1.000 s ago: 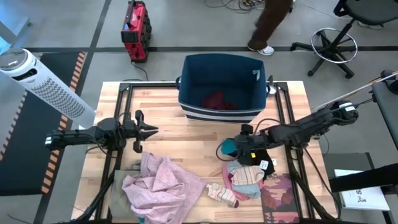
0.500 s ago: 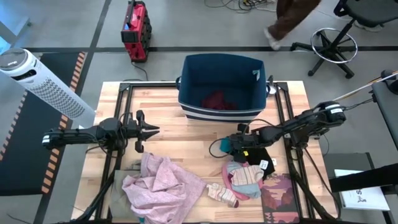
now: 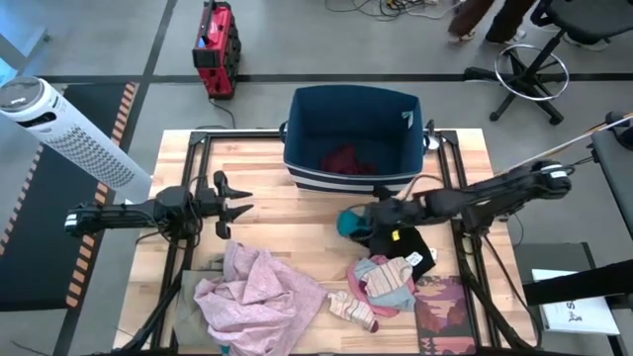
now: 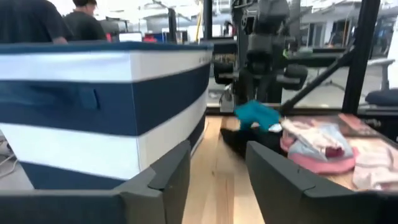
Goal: Sort clothes
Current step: Put the right blue sock into the blue laundry bin
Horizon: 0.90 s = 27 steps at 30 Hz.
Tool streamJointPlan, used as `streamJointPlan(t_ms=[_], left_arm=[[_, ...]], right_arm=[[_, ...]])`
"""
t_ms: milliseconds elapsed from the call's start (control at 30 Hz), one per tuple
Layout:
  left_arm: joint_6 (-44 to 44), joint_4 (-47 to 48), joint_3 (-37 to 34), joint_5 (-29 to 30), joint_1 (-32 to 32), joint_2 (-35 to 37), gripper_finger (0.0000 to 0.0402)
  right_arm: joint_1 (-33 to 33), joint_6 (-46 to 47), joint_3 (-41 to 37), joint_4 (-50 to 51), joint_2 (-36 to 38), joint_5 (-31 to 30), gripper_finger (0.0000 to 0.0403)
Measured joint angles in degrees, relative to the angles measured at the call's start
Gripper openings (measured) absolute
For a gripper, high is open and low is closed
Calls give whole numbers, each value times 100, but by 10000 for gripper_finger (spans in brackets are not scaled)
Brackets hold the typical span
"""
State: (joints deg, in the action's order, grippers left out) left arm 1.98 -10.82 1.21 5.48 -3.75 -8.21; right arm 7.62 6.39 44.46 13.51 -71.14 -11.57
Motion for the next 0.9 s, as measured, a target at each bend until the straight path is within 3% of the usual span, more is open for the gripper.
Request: streamJointPlan(t_ms=[267,367,533,900], left_arm=[[184,-472,2,0,0,-33,179],[184,-476,2,-2,0,-35,184],[291,-582,3,-52,0,-44,182],[511,-1214,4,-686,0,-43,147]], right_arm=[[-2,-587,804,165,952,-8,3],[-2,-992,1120,268,1060,-307,3],[-87,-1979,1680,263,1021,-1210,3],[-1079,-2896,2630,321,528,-1253,3]])
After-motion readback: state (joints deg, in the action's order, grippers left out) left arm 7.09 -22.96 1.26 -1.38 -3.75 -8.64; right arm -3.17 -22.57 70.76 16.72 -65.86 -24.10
